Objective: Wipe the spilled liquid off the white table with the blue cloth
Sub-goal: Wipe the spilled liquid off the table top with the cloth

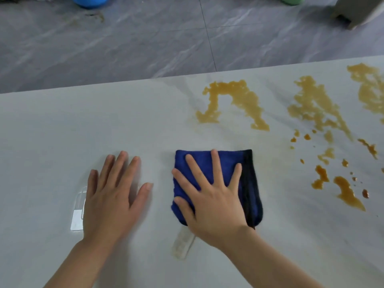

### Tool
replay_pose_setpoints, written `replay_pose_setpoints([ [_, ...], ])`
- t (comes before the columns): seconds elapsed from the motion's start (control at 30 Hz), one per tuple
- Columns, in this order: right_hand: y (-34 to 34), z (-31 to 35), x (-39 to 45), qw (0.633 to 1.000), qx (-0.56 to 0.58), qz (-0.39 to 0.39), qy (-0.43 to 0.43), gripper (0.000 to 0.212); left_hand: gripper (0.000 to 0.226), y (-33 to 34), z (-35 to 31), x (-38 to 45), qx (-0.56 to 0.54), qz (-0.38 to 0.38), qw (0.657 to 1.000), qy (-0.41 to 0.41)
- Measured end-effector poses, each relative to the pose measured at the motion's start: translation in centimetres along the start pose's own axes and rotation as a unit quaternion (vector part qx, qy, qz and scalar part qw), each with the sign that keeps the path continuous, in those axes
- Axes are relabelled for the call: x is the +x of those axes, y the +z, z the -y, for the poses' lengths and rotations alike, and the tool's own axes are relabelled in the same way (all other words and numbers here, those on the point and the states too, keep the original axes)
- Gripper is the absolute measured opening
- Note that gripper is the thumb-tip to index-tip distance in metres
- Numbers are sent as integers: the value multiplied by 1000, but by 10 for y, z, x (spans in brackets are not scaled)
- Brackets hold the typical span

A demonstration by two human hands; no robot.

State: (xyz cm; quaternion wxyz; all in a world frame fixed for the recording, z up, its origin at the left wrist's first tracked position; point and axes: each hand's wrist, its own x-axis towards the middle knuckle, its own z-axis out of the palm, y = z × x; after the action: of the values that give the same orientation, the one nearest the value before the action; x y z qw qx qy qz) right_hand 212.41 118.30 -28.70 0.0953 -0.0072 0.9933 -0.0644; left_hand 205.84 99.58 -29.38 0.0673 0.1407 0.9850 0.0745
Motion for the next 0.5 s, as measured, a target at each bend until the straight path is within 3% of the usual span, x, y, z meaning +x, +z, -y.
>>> replay_pose_setpoints([
  [0.13, 2, 4, 58, 999, 9, -42, -9, 58, 68, 0, 0, 0, -6, -1, 1000, 0],
  [0.27, -10, -31, 103, 997, 11, -45, 54, 56, 70, -2, 1, 1, -2, -9, 1000, 10],
  [0.43, -17, -84, 78, 979, 21, -32, 202, 59, 65, -1, 3, 0, -18, 4, 1000, 9],
  [0.5, -11, -67, 51, 979, 16, -25, 204, 63, 66, -2, 3, 1, -11, 9, 1000, 9],
])
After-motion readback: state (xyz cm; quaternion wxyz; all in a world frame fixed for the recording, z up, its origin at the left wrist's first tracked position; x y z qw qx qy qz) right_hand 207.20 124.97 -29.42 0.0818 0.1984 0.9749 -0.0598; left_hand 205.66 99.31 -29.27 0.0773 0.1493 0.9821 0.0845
